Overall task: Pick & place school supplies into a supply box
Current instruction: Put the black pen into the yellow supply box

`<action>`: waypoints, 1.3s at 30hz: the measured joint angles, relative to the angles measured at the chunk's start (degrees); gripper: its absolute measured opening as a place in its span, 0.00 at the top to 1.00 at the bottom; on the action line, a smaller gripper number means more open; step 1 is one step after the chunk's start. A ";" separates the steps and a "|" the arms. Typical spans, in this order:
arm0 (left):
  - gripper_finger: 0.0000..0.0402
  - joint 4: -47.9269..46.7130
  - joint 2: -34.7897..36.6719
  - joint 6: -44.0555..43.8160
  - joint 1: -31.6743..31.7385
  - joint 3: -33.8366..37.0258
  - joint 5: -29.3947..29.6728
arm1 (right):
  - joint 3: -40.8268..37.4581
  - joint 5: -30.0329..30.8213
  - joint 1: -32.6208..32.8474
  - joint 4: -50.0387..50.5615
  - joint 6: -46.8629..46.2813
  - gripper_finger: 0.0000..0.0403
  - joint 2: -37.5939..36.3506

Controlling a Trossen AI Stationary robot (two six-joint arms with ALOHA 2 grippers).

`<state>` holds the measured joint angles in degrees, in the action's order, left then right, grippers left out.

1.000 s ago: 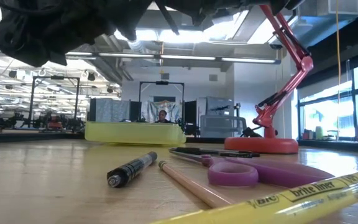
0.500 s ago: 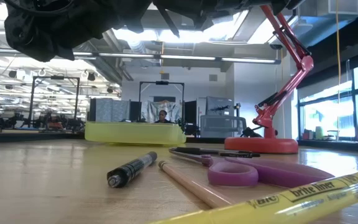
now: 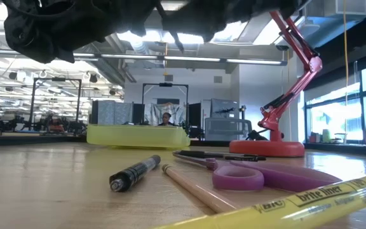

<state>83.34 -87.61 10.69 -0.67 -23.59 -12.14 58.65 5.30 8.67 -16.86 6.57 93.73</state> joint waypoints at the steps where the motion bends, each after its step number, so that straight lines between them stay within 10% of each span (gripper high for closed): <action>1: 0.94 -0.51 -0.02 0.20 0.13 0.00 0.92 | -0.04 0.24 0.00 1.53 -0.04 0.75 0.00; 12: 0.94 -17.13 1.75 -1.67 7.11 -2.47 6.76 | 0.04 10.67 -0.07 21.38 -10.75 0.50 -0.08; 29: 0.94 -94.53 1.86 -1.78 15.19 -30.50 17.44 | -0.13 9.94 0.46 37.16 -20.02 0.51 0.00; 39: 0.94 -111.00 -1.53 0.66 15.83 -39.79 18.62 | -0.09 10.10 0.48 36.63 -19.98 0.51 0.00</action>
<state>-27.66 -89.14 11.35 15.16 -63.38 6.47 58.57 15.40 9.15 19.77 -13.42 93.73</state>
